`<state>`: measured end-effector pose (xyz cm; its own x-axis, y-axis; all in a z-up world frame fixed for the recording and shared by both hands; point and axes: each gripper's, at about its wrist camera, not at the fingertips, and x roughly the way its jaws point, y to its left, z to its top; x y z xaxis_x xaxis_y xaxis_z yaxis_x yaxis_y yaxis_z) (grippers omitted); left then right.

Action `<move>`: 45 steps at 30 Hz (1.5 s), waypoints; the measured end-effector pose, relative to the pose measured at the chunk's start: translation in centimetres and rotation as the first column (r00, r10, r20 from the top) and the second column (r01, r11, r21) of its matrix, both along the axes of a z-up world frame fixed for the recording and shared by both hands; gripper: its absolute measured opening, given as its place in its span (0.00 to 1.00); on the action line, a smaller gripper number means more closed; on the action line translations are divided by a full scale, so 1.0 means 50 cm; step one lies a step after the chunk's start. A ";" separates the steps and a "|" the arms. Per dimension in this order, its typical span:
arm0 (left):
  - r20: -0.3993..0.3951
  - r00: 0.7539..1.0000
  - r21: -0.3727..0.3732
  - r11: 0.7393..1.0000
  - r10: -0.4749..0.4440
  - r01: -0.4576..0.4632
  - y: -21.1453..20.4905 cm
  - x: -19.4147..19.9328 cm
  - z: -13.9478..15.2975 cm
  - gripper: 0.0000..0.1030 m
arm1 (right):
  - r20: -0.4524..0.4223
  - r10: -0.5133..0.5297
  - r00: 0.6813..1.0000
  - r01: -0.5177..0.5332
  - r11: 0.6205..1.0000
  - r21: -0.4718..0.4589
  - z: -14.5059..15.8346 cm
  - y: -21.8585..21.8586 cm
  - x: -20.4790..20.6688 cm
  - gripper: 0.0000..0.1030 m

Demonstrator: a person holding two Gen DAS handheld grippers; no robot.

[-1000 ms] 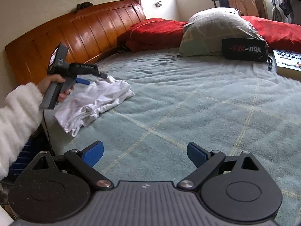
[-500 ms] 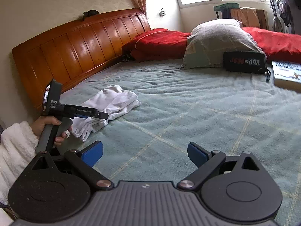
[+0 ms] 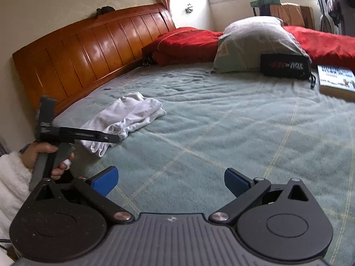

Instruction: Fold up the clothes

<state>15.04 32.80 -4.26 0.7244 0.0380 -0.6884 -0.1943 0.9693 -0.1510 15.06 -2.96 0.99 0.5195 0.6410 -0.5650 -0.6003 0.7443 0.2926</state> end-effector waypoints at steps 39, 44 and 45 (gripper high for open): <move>-0.017 0.998 -0.203 0.978 -0.059 0.054 0.016 0.135 -0.008 0.99 | -0.180 -0.060 0.982 0.053 0.998 -0.045 -0.051 -0.009 0.018 1.00; 0.050 0.989 -0.172 0.975 -0.136 0.143 0.003 0.112 0.035 0.99 | -0.199 -0.070 0.977 0.064 0.997 -0.037 -0.060 -0.019 0.029 1.00; 0.078 0.987 -0.175 0.972 -0.143 0.155 0.007 0.108 0.048 0.99 | -0.207 -0.074 0.976 0.068 0.997 -0.033 -0.064 -0.021 0.033 1.00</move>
<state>20.46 33.16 -1.86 0.7554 -0.1941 -0.6258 -0.0339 0.9423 -0.3331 16.71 -3.99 -2.19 0.4328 0.5908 -0.6810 -0.4739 0.7917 0.3856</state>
